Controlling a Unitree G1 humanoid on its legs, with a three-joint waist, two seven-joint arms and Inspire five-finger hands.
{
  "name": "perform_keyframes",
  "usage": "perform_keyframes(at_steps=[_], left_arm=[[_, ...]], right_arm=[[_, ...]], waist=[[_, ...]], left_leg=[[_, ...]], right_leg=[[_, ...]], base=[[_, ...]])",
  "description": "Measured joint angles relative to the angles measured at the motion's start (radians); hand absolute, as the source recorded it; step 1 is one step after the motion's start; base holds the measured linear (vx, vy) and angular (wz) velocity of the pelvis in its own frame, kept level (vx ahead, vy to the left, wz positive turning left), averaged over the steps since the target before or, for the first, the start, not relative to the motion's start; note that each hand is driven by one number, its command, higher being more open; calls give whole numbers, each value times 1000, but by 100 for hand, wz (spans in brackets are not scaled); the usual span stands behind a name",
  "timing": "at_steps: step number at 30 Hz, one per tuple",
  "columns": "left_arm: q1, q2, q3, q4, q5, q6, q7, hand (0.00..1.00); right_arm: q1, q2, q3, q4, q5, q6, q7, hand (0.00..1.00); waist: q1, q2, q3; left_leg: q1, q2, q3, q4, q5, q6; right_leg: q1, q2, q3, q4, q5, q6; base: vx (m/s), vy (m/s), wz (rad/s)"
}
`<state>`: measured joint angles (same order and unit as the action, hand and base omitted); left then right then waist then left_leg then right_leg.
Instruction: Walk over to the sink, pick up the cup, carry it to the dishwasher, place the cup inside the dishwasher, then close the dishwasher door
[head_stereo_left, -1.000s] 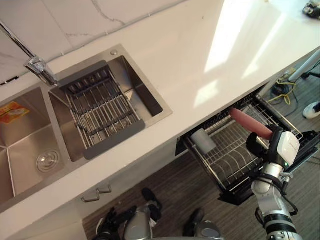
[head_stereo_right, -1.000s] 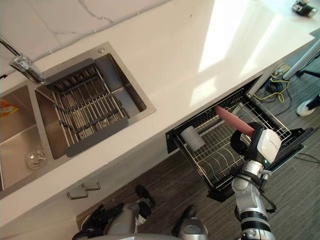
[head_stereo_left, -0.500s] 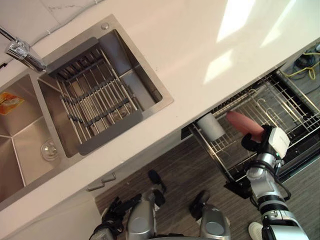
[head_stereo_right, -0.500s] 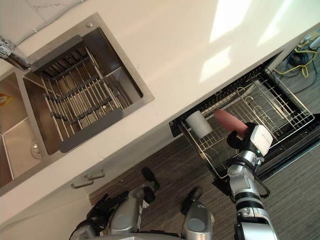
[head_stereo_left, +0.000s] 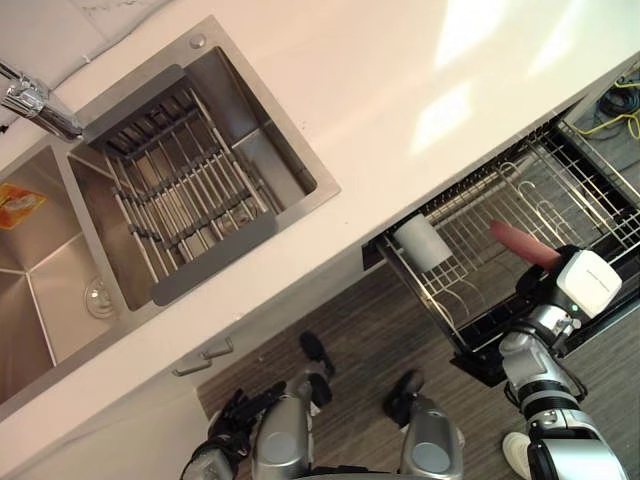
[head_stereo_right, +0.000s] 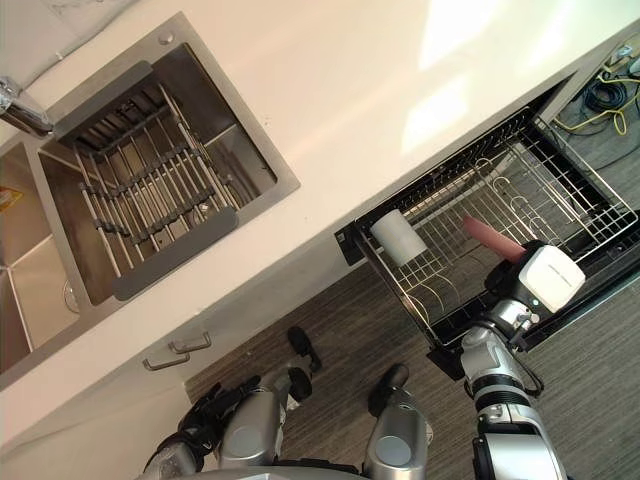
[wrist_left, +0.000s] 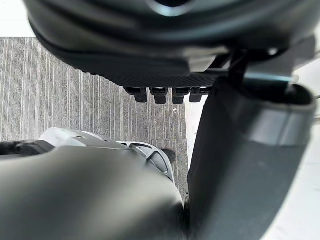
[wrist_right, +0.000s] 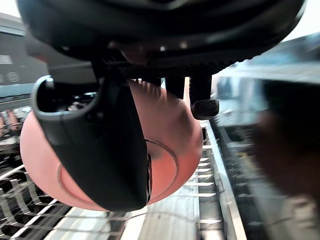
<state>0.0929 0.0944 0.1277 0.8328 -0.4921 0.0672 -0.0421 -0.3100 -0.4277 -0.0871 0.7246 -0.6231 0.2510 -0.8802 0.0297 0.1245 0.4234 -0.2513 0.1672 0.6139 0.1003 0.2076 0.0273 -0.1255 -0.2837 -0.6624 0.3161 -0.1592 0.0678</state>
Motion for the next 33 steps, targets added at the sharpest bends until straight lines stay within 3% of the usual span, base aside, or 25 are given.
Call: perform_keyframes(at_steps=[2, 3, 7, 11, 14, 15, 17, 20, 24, 27, 33], left_arm=[[-1, 0, 0, 2, 0, 0, 0, 100], [-1, 0, 0, 2, 0, 0, 0, 100], [-8, 0, 0, 10, 0, 0, 0, 100], [-9, 0, 1, 25, 0, 0, 0, 100], [-9, 7, 2, 26, 3, -11, 0, 100], [-9, 6, 0, 26, 7, -11, -2, 100], [-9, 6, 0, 26, 22, -13, -5, 100], [-9, 6, 0, 26, 27, -20, -6, 100], [-7, 6, 2, 25, 65, -22, -5, 100], [9, 4, 11, 25, 102, -13, 1, 100], [49, 3, 56, 26, 158, 5, 22, 100]], right_arm=[[9, 6, -1, -11, -40, -14, -57, 0], [9, 6, -1, -16, -50, -15, -60, 100], [31, 9, -1, -48, -85, 5, -43, 100], [52, 23, -13, -42, 64, -10, 62, 100], [62, 26, -19, -49, 117, -101, 140, 100], [73, 18, -18, -56, 162, -157, 216, 100], [83, 18, -14, -69, 217, -205, 294, 100], [108, 69, 30, -69, 325, -264, 421, 100], [153, 147, 28, -106, 509, -306, 505, 100], [223, 195, -57, -277, 725, -358, 565, 100], [299, 259, -257, -495, 1142, -547, 699, 100]], waist=[[-1, 0, 0], [-1, 0, 0], [4, -1, 4], [5, -3, 5], [1, -16, 13], [-1, -20, 13], [-1, -20, 13], [1, -20, 12], [0, -18, 7], [-6, -22, -14], [-25, -78, -100]], left_leg=[[0, 1, 0, 2, 0, 0], [0, 2, 0, 3, 0, 0], [-1, 5, -4, 9, 0, 0], [4, 5, -27, 10, -1, 0], [25, 6, -29, 11, -4, -4], [32, 7, -34, 10, -7, -7], [34, 8, -42, 9, -7, -7], [40, 7, -49, 6, -7, -7], [69, 0, -49, -12, -15, 0], [106, -1, -40, -37, -36, 3], [189, -2, 11, -61, -41, -2]], right_leg=[[0, 0, 0, 1, 0, 0], [1, 0, 0, 1, 0, 0], [6, 2, -4, 1, 0, 0], [24, 5, -19, -3, 0, 0], [46, 7, -19, -6, 0, 0], [56, 11, -25, -11, 0, 0], [62, 16, -27, -20, -2, 3], [80, 23, -35, -41, 0, 3], [122, 36, -46, -82, 26, 14], [166, 59, -50, -132, 43, 23], [257, 95, -31, -232, 73, 29]], base=[[0, 0, 0], [0, 0, 0], [-4, -4, 2], [-4, -10, 8], [-11, 2, 1], [-40, 10, 3], [-39, 8, 4], [-14, 2, 5], [42, 2, 5], [64, 10, -3], [58, -17, -14]])
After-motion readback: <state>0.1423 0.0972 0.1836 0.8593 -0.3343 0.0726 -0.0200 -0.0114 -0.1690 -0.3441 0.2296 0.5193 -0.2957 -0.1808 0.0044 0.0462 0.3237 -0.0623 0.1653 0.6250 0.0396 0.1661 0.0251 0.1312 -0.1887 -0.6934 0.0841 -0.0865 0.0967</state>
